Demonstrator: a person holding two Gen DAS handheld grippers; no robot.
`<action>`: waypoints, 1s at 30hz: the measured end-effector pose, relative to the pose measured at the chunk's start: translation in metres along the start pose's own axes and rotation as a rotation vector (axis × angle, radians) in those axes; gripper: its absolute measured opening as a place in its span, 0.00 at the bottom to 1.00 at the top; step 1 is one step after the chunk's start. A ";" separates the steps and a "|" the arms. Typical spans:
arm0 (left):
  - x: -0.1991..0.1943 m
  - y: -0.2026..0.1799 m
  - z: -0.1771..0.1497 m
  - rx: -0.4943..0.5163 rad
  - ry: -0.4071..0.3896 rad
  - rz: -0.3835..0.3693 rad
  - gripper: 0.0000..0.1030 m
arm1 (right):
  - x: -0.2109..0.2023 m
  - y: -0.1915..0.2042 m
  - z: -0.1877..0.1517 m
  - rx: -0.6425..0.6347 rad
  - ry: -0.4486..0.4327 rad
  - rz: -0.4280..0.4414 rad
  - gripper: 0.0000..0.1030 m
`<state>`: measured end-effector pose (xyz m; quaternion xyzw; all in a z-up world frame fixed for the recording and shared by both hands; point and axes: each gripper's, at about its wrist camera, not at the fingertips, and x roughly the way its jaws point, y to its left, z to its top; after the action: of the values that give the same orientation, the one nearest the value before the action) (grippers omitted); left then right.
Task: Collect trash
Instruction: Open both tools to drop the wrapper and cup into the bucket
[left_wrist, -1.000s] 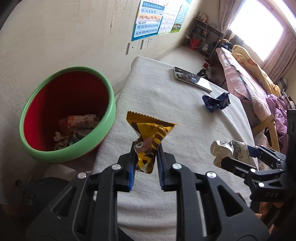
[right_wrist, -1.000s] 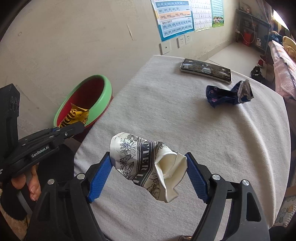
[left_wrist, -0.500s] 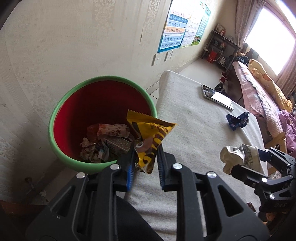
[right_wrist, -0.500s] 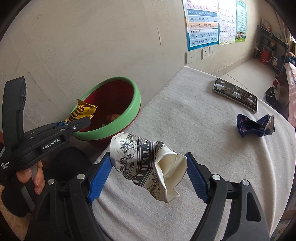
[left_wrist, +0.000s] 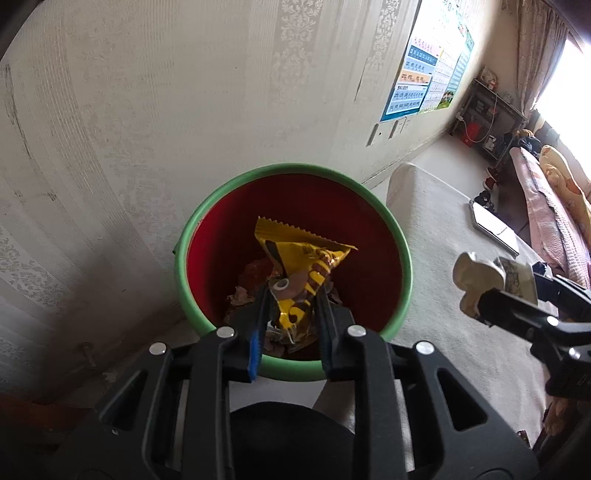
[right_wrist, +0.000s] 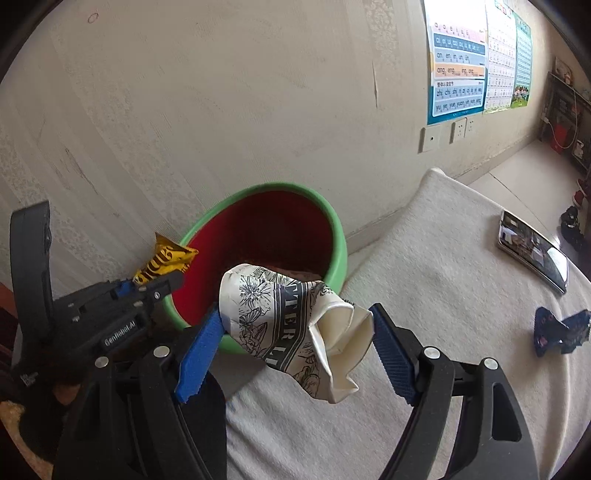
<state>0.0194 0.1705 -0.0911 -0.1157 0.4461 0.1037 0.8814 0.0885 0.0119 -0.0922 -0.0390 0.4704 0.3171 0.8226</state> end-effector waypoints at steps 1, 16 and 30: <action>0.001 0.003 0.002 -0.009 -0.002 0.005 0.27 | 0.003 0.004 0.006 -0.002 -0.006 0.011 0.76; -0.003 -0.009 -0.016 -0.042 -0.018 -0.074 0.71 | -0.029 -0.110 -0.021 0.302 -0.075 -0.153 0.89; -0.011 -0.082 -0.044 0.126 0.013 -0.195 0.61 | -0.041 -0.316 -0.067 0.737 -0.004 -0.448 0.57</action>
<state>0.0027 0.0788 -0.0980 -0.1035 0.4440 -0.0115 0.8900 0.2004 -0.2840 -0.1706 0.1567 0.5308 -0.0586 0.8309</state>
